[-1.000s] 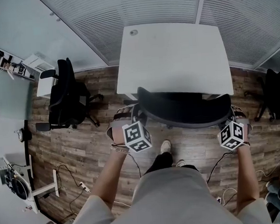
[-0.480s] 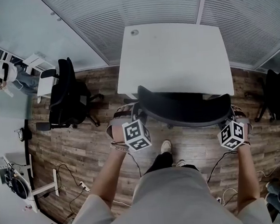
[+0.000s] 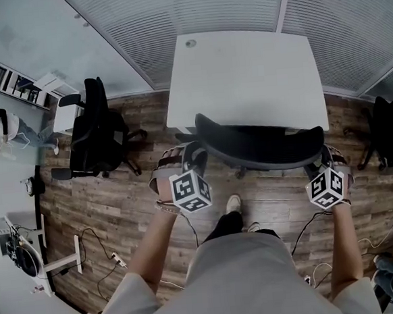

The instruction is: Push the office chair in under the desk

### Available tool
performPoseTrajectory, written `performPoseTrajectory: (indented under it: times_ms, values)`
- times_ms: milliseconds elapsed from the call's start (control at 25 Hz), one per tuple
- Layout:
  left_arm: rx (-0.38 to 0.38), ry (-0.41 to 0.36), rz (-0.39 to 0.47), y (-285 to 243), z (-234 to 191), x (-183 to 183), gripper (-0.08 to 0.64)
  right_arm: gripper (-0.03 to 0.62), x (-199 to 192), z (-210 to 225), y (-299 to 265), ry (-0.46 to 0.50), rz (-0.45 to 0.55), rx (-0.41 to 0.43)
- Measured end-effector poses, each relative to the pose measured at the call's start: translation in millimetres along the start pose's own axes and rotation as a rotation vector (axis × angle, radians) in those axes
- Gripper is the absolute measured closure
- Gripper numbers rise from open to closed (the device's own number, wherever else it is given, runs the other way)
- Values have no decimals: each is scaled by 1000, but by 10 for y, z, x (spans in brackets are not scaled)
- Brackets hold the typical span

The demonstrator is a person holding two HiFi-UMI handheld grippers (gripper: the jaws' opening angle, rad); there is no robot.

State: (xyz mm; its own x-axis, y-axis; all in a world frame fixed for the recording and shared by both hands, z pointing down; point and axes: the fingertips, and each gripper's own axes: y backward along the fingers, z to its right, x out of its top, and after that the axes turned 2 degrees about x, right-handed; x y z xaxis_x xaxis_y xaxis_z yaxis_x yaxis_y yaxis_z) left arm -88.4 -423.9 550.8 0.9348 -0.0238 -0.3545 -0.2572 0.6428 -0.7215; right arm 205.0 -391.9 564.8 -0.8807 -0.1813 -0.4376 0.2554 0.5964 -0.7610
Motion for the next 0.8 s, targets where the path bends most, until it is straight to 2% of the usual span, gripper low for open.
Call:
performPoseTrajectory:
  times_ms: [120,280,520,640,800]
  values:
    - [23,46,16,98,-13,-28,428,396,59,-9,135,-45,30,-12]
    - [4,213,103,301,-15,46,431,423,182,-50,350,-146,106,-15]
    - [-63,524,364,819,-80,502,476,496,617,-50,822,-366,350,-39]
    - [-81,608,495,1093,-163,770,494,518,894,-29,1074,-474,483,-42]
    - [-106,702,650,1465,-239,1087,509,539,1258,-36,1395,-565,623,-11]
